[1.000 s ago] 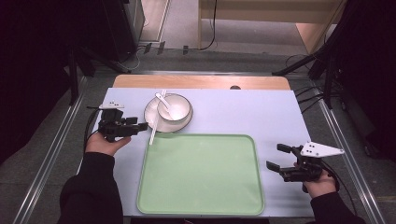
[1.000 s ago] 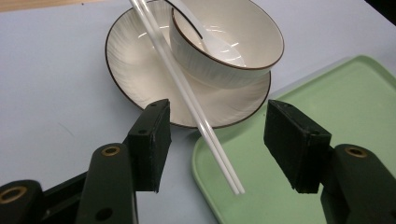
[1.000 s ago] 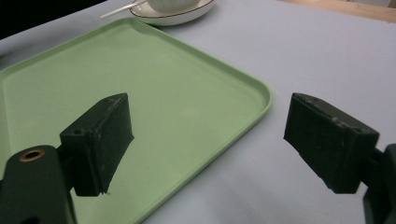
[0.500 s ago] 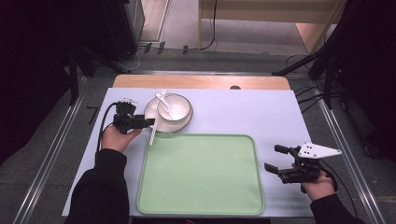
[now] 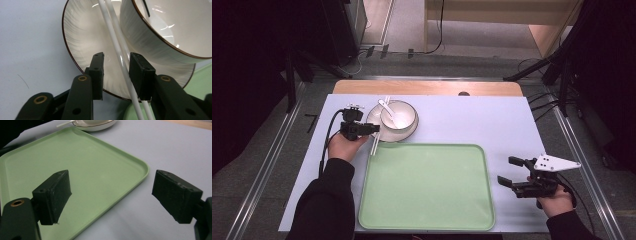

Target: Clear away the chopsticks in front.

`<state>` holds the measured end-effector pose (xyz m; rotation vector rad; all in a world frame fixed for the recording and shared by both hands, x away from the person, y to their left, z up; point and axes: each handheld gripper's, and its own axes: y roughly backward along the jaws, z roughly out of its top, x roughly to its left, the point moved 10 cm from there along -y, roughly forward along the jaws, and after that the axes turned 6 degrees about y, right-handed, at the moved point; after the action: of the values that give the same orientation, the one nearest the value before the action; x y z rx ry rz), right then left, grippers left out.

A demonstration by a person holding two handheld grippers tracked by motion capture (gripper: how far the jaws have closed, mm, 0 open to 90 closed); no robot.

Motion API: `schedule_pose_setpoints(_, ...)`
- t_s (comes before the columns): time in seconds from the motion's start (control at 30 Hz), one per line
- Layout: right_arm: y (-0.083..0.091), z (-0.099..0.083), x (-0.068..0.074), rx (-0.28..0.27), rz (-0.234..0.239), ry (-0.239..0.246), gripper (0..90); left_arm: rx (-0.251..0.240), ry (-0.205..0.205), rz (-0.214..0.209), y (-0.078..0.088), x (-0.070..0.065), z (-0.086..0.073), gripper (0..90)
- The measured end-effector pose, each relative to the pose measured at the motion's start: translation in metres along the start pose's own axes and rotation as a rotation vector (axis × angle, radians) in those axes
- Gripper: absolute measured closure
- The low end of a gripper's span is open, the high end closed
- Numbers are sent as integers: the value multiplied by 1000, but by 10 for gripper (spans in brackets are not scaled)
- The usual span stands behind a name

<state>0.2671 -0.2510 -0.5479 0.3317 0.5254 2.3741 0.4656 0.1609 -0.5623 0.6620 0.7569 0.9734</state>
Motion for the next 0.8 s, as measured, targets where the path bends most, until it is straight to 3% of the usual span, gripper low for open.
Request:
schedule_pose_setpoints(0.2,0,-1,0,2,0,2,162,11,20,37,-10,2,0,765)
schedule_pose_setpoints(0.27,0,-1,0,5,0,2,162,13,27,59,-13,4,0,814)
schedule_pose_setpoints(0.3,0,-1,0,6,2,2,161,-1,26,90,-14,6,1,824)
schedule_pose_setpoints(0.6,0,-1,0,5,-1,4,162,-2,83,88,-14,8,2,856)
schedule_pose_setpoints(0.8,0,-1,0,5,0,6,162,-6,128,45,-9,8,5,859)
